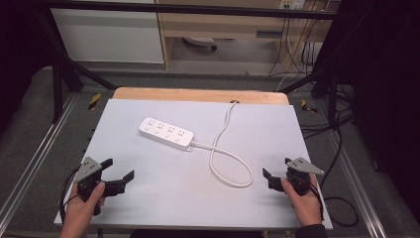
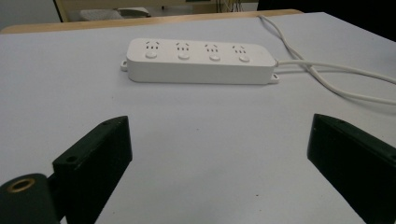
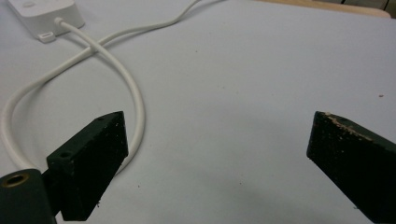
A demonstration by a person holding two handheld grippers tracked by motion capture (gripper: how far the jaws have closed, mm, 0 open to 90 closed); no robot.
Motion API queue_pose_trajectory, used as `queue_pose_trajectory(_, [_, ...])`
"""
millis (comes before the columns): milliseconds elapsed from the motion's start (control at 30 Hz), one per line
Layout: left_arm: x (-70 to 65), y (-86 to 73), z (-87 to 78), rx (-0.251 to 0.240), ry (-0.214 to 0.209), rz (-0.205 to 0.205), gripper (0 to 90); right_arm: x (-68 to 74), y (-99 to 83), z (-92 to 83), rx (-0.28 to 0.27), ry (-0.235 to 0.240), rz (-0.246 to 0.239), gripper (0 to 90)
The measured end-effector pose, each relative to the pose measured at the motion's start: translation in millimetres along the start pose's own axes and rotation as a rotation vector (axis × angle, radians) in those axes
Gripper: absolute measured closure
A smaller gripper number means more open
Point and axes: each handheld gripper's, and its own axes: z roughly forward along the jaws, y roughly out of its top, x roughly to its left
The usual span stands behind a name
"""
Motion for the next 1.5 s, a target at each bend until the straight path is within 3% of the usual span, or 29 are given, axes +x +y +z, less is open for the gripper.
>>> queue_pose_trajectory(200, [-1.8,1.2,-0.6,-0.030,0.002,-0.001,7.1,2.0,3.8,-1.7,-0.050,-0.013,-0.042,5.5])
queue_pose_trajectory(367, [-4.8,3.0,-3.1,-0.042,-0.012,0.014,7.0,3.6,1.5,-1.0,-0.033,-0.015,-0.039,5.5])
queue_pose_trajectory(533, [-3.5,5.0,-6.5,-0.064,-0.035,-0.003,6.7,6.7,2.8,-0.1,-0.031,-0.033,-0.037,5.2])
queue_pose_trajectory(867, [-9.8,7.2,-4.1,-0.063,-0.034,-0.012,7.5,13.4,5.8,-4.1,-0.026,0.005,-0.033,3.6])
queue_pose_trajectory(967, [-11.5,8.8,1.6,-0.057,-0.058,-0.052,7.6,14.9,6.0,-9.9,-0.026,0.010,-0.020,4.3])
queue_pose_trajectory(1133, [-10.8,17.4,6.4,-0.056,-0.038,-0.069,8.3,16.4,1.6,-19.0,-0.029,0.038,-0.017,5.8])
queue_pose_trajectory(1333, [-11.1,28.3,14.9,-0.042,-0.023,-0.034,8.3,16.5,4.8,-16.1,-0.041,0.014,-0.022,6.7])
queue_pose_trajectory(1500, [-13.2,40.8,25.9,-0.039,-0.022,-0.025,8.1,16.9,3.2,-16.1,-0.038,0.028,-0.008,5.6])
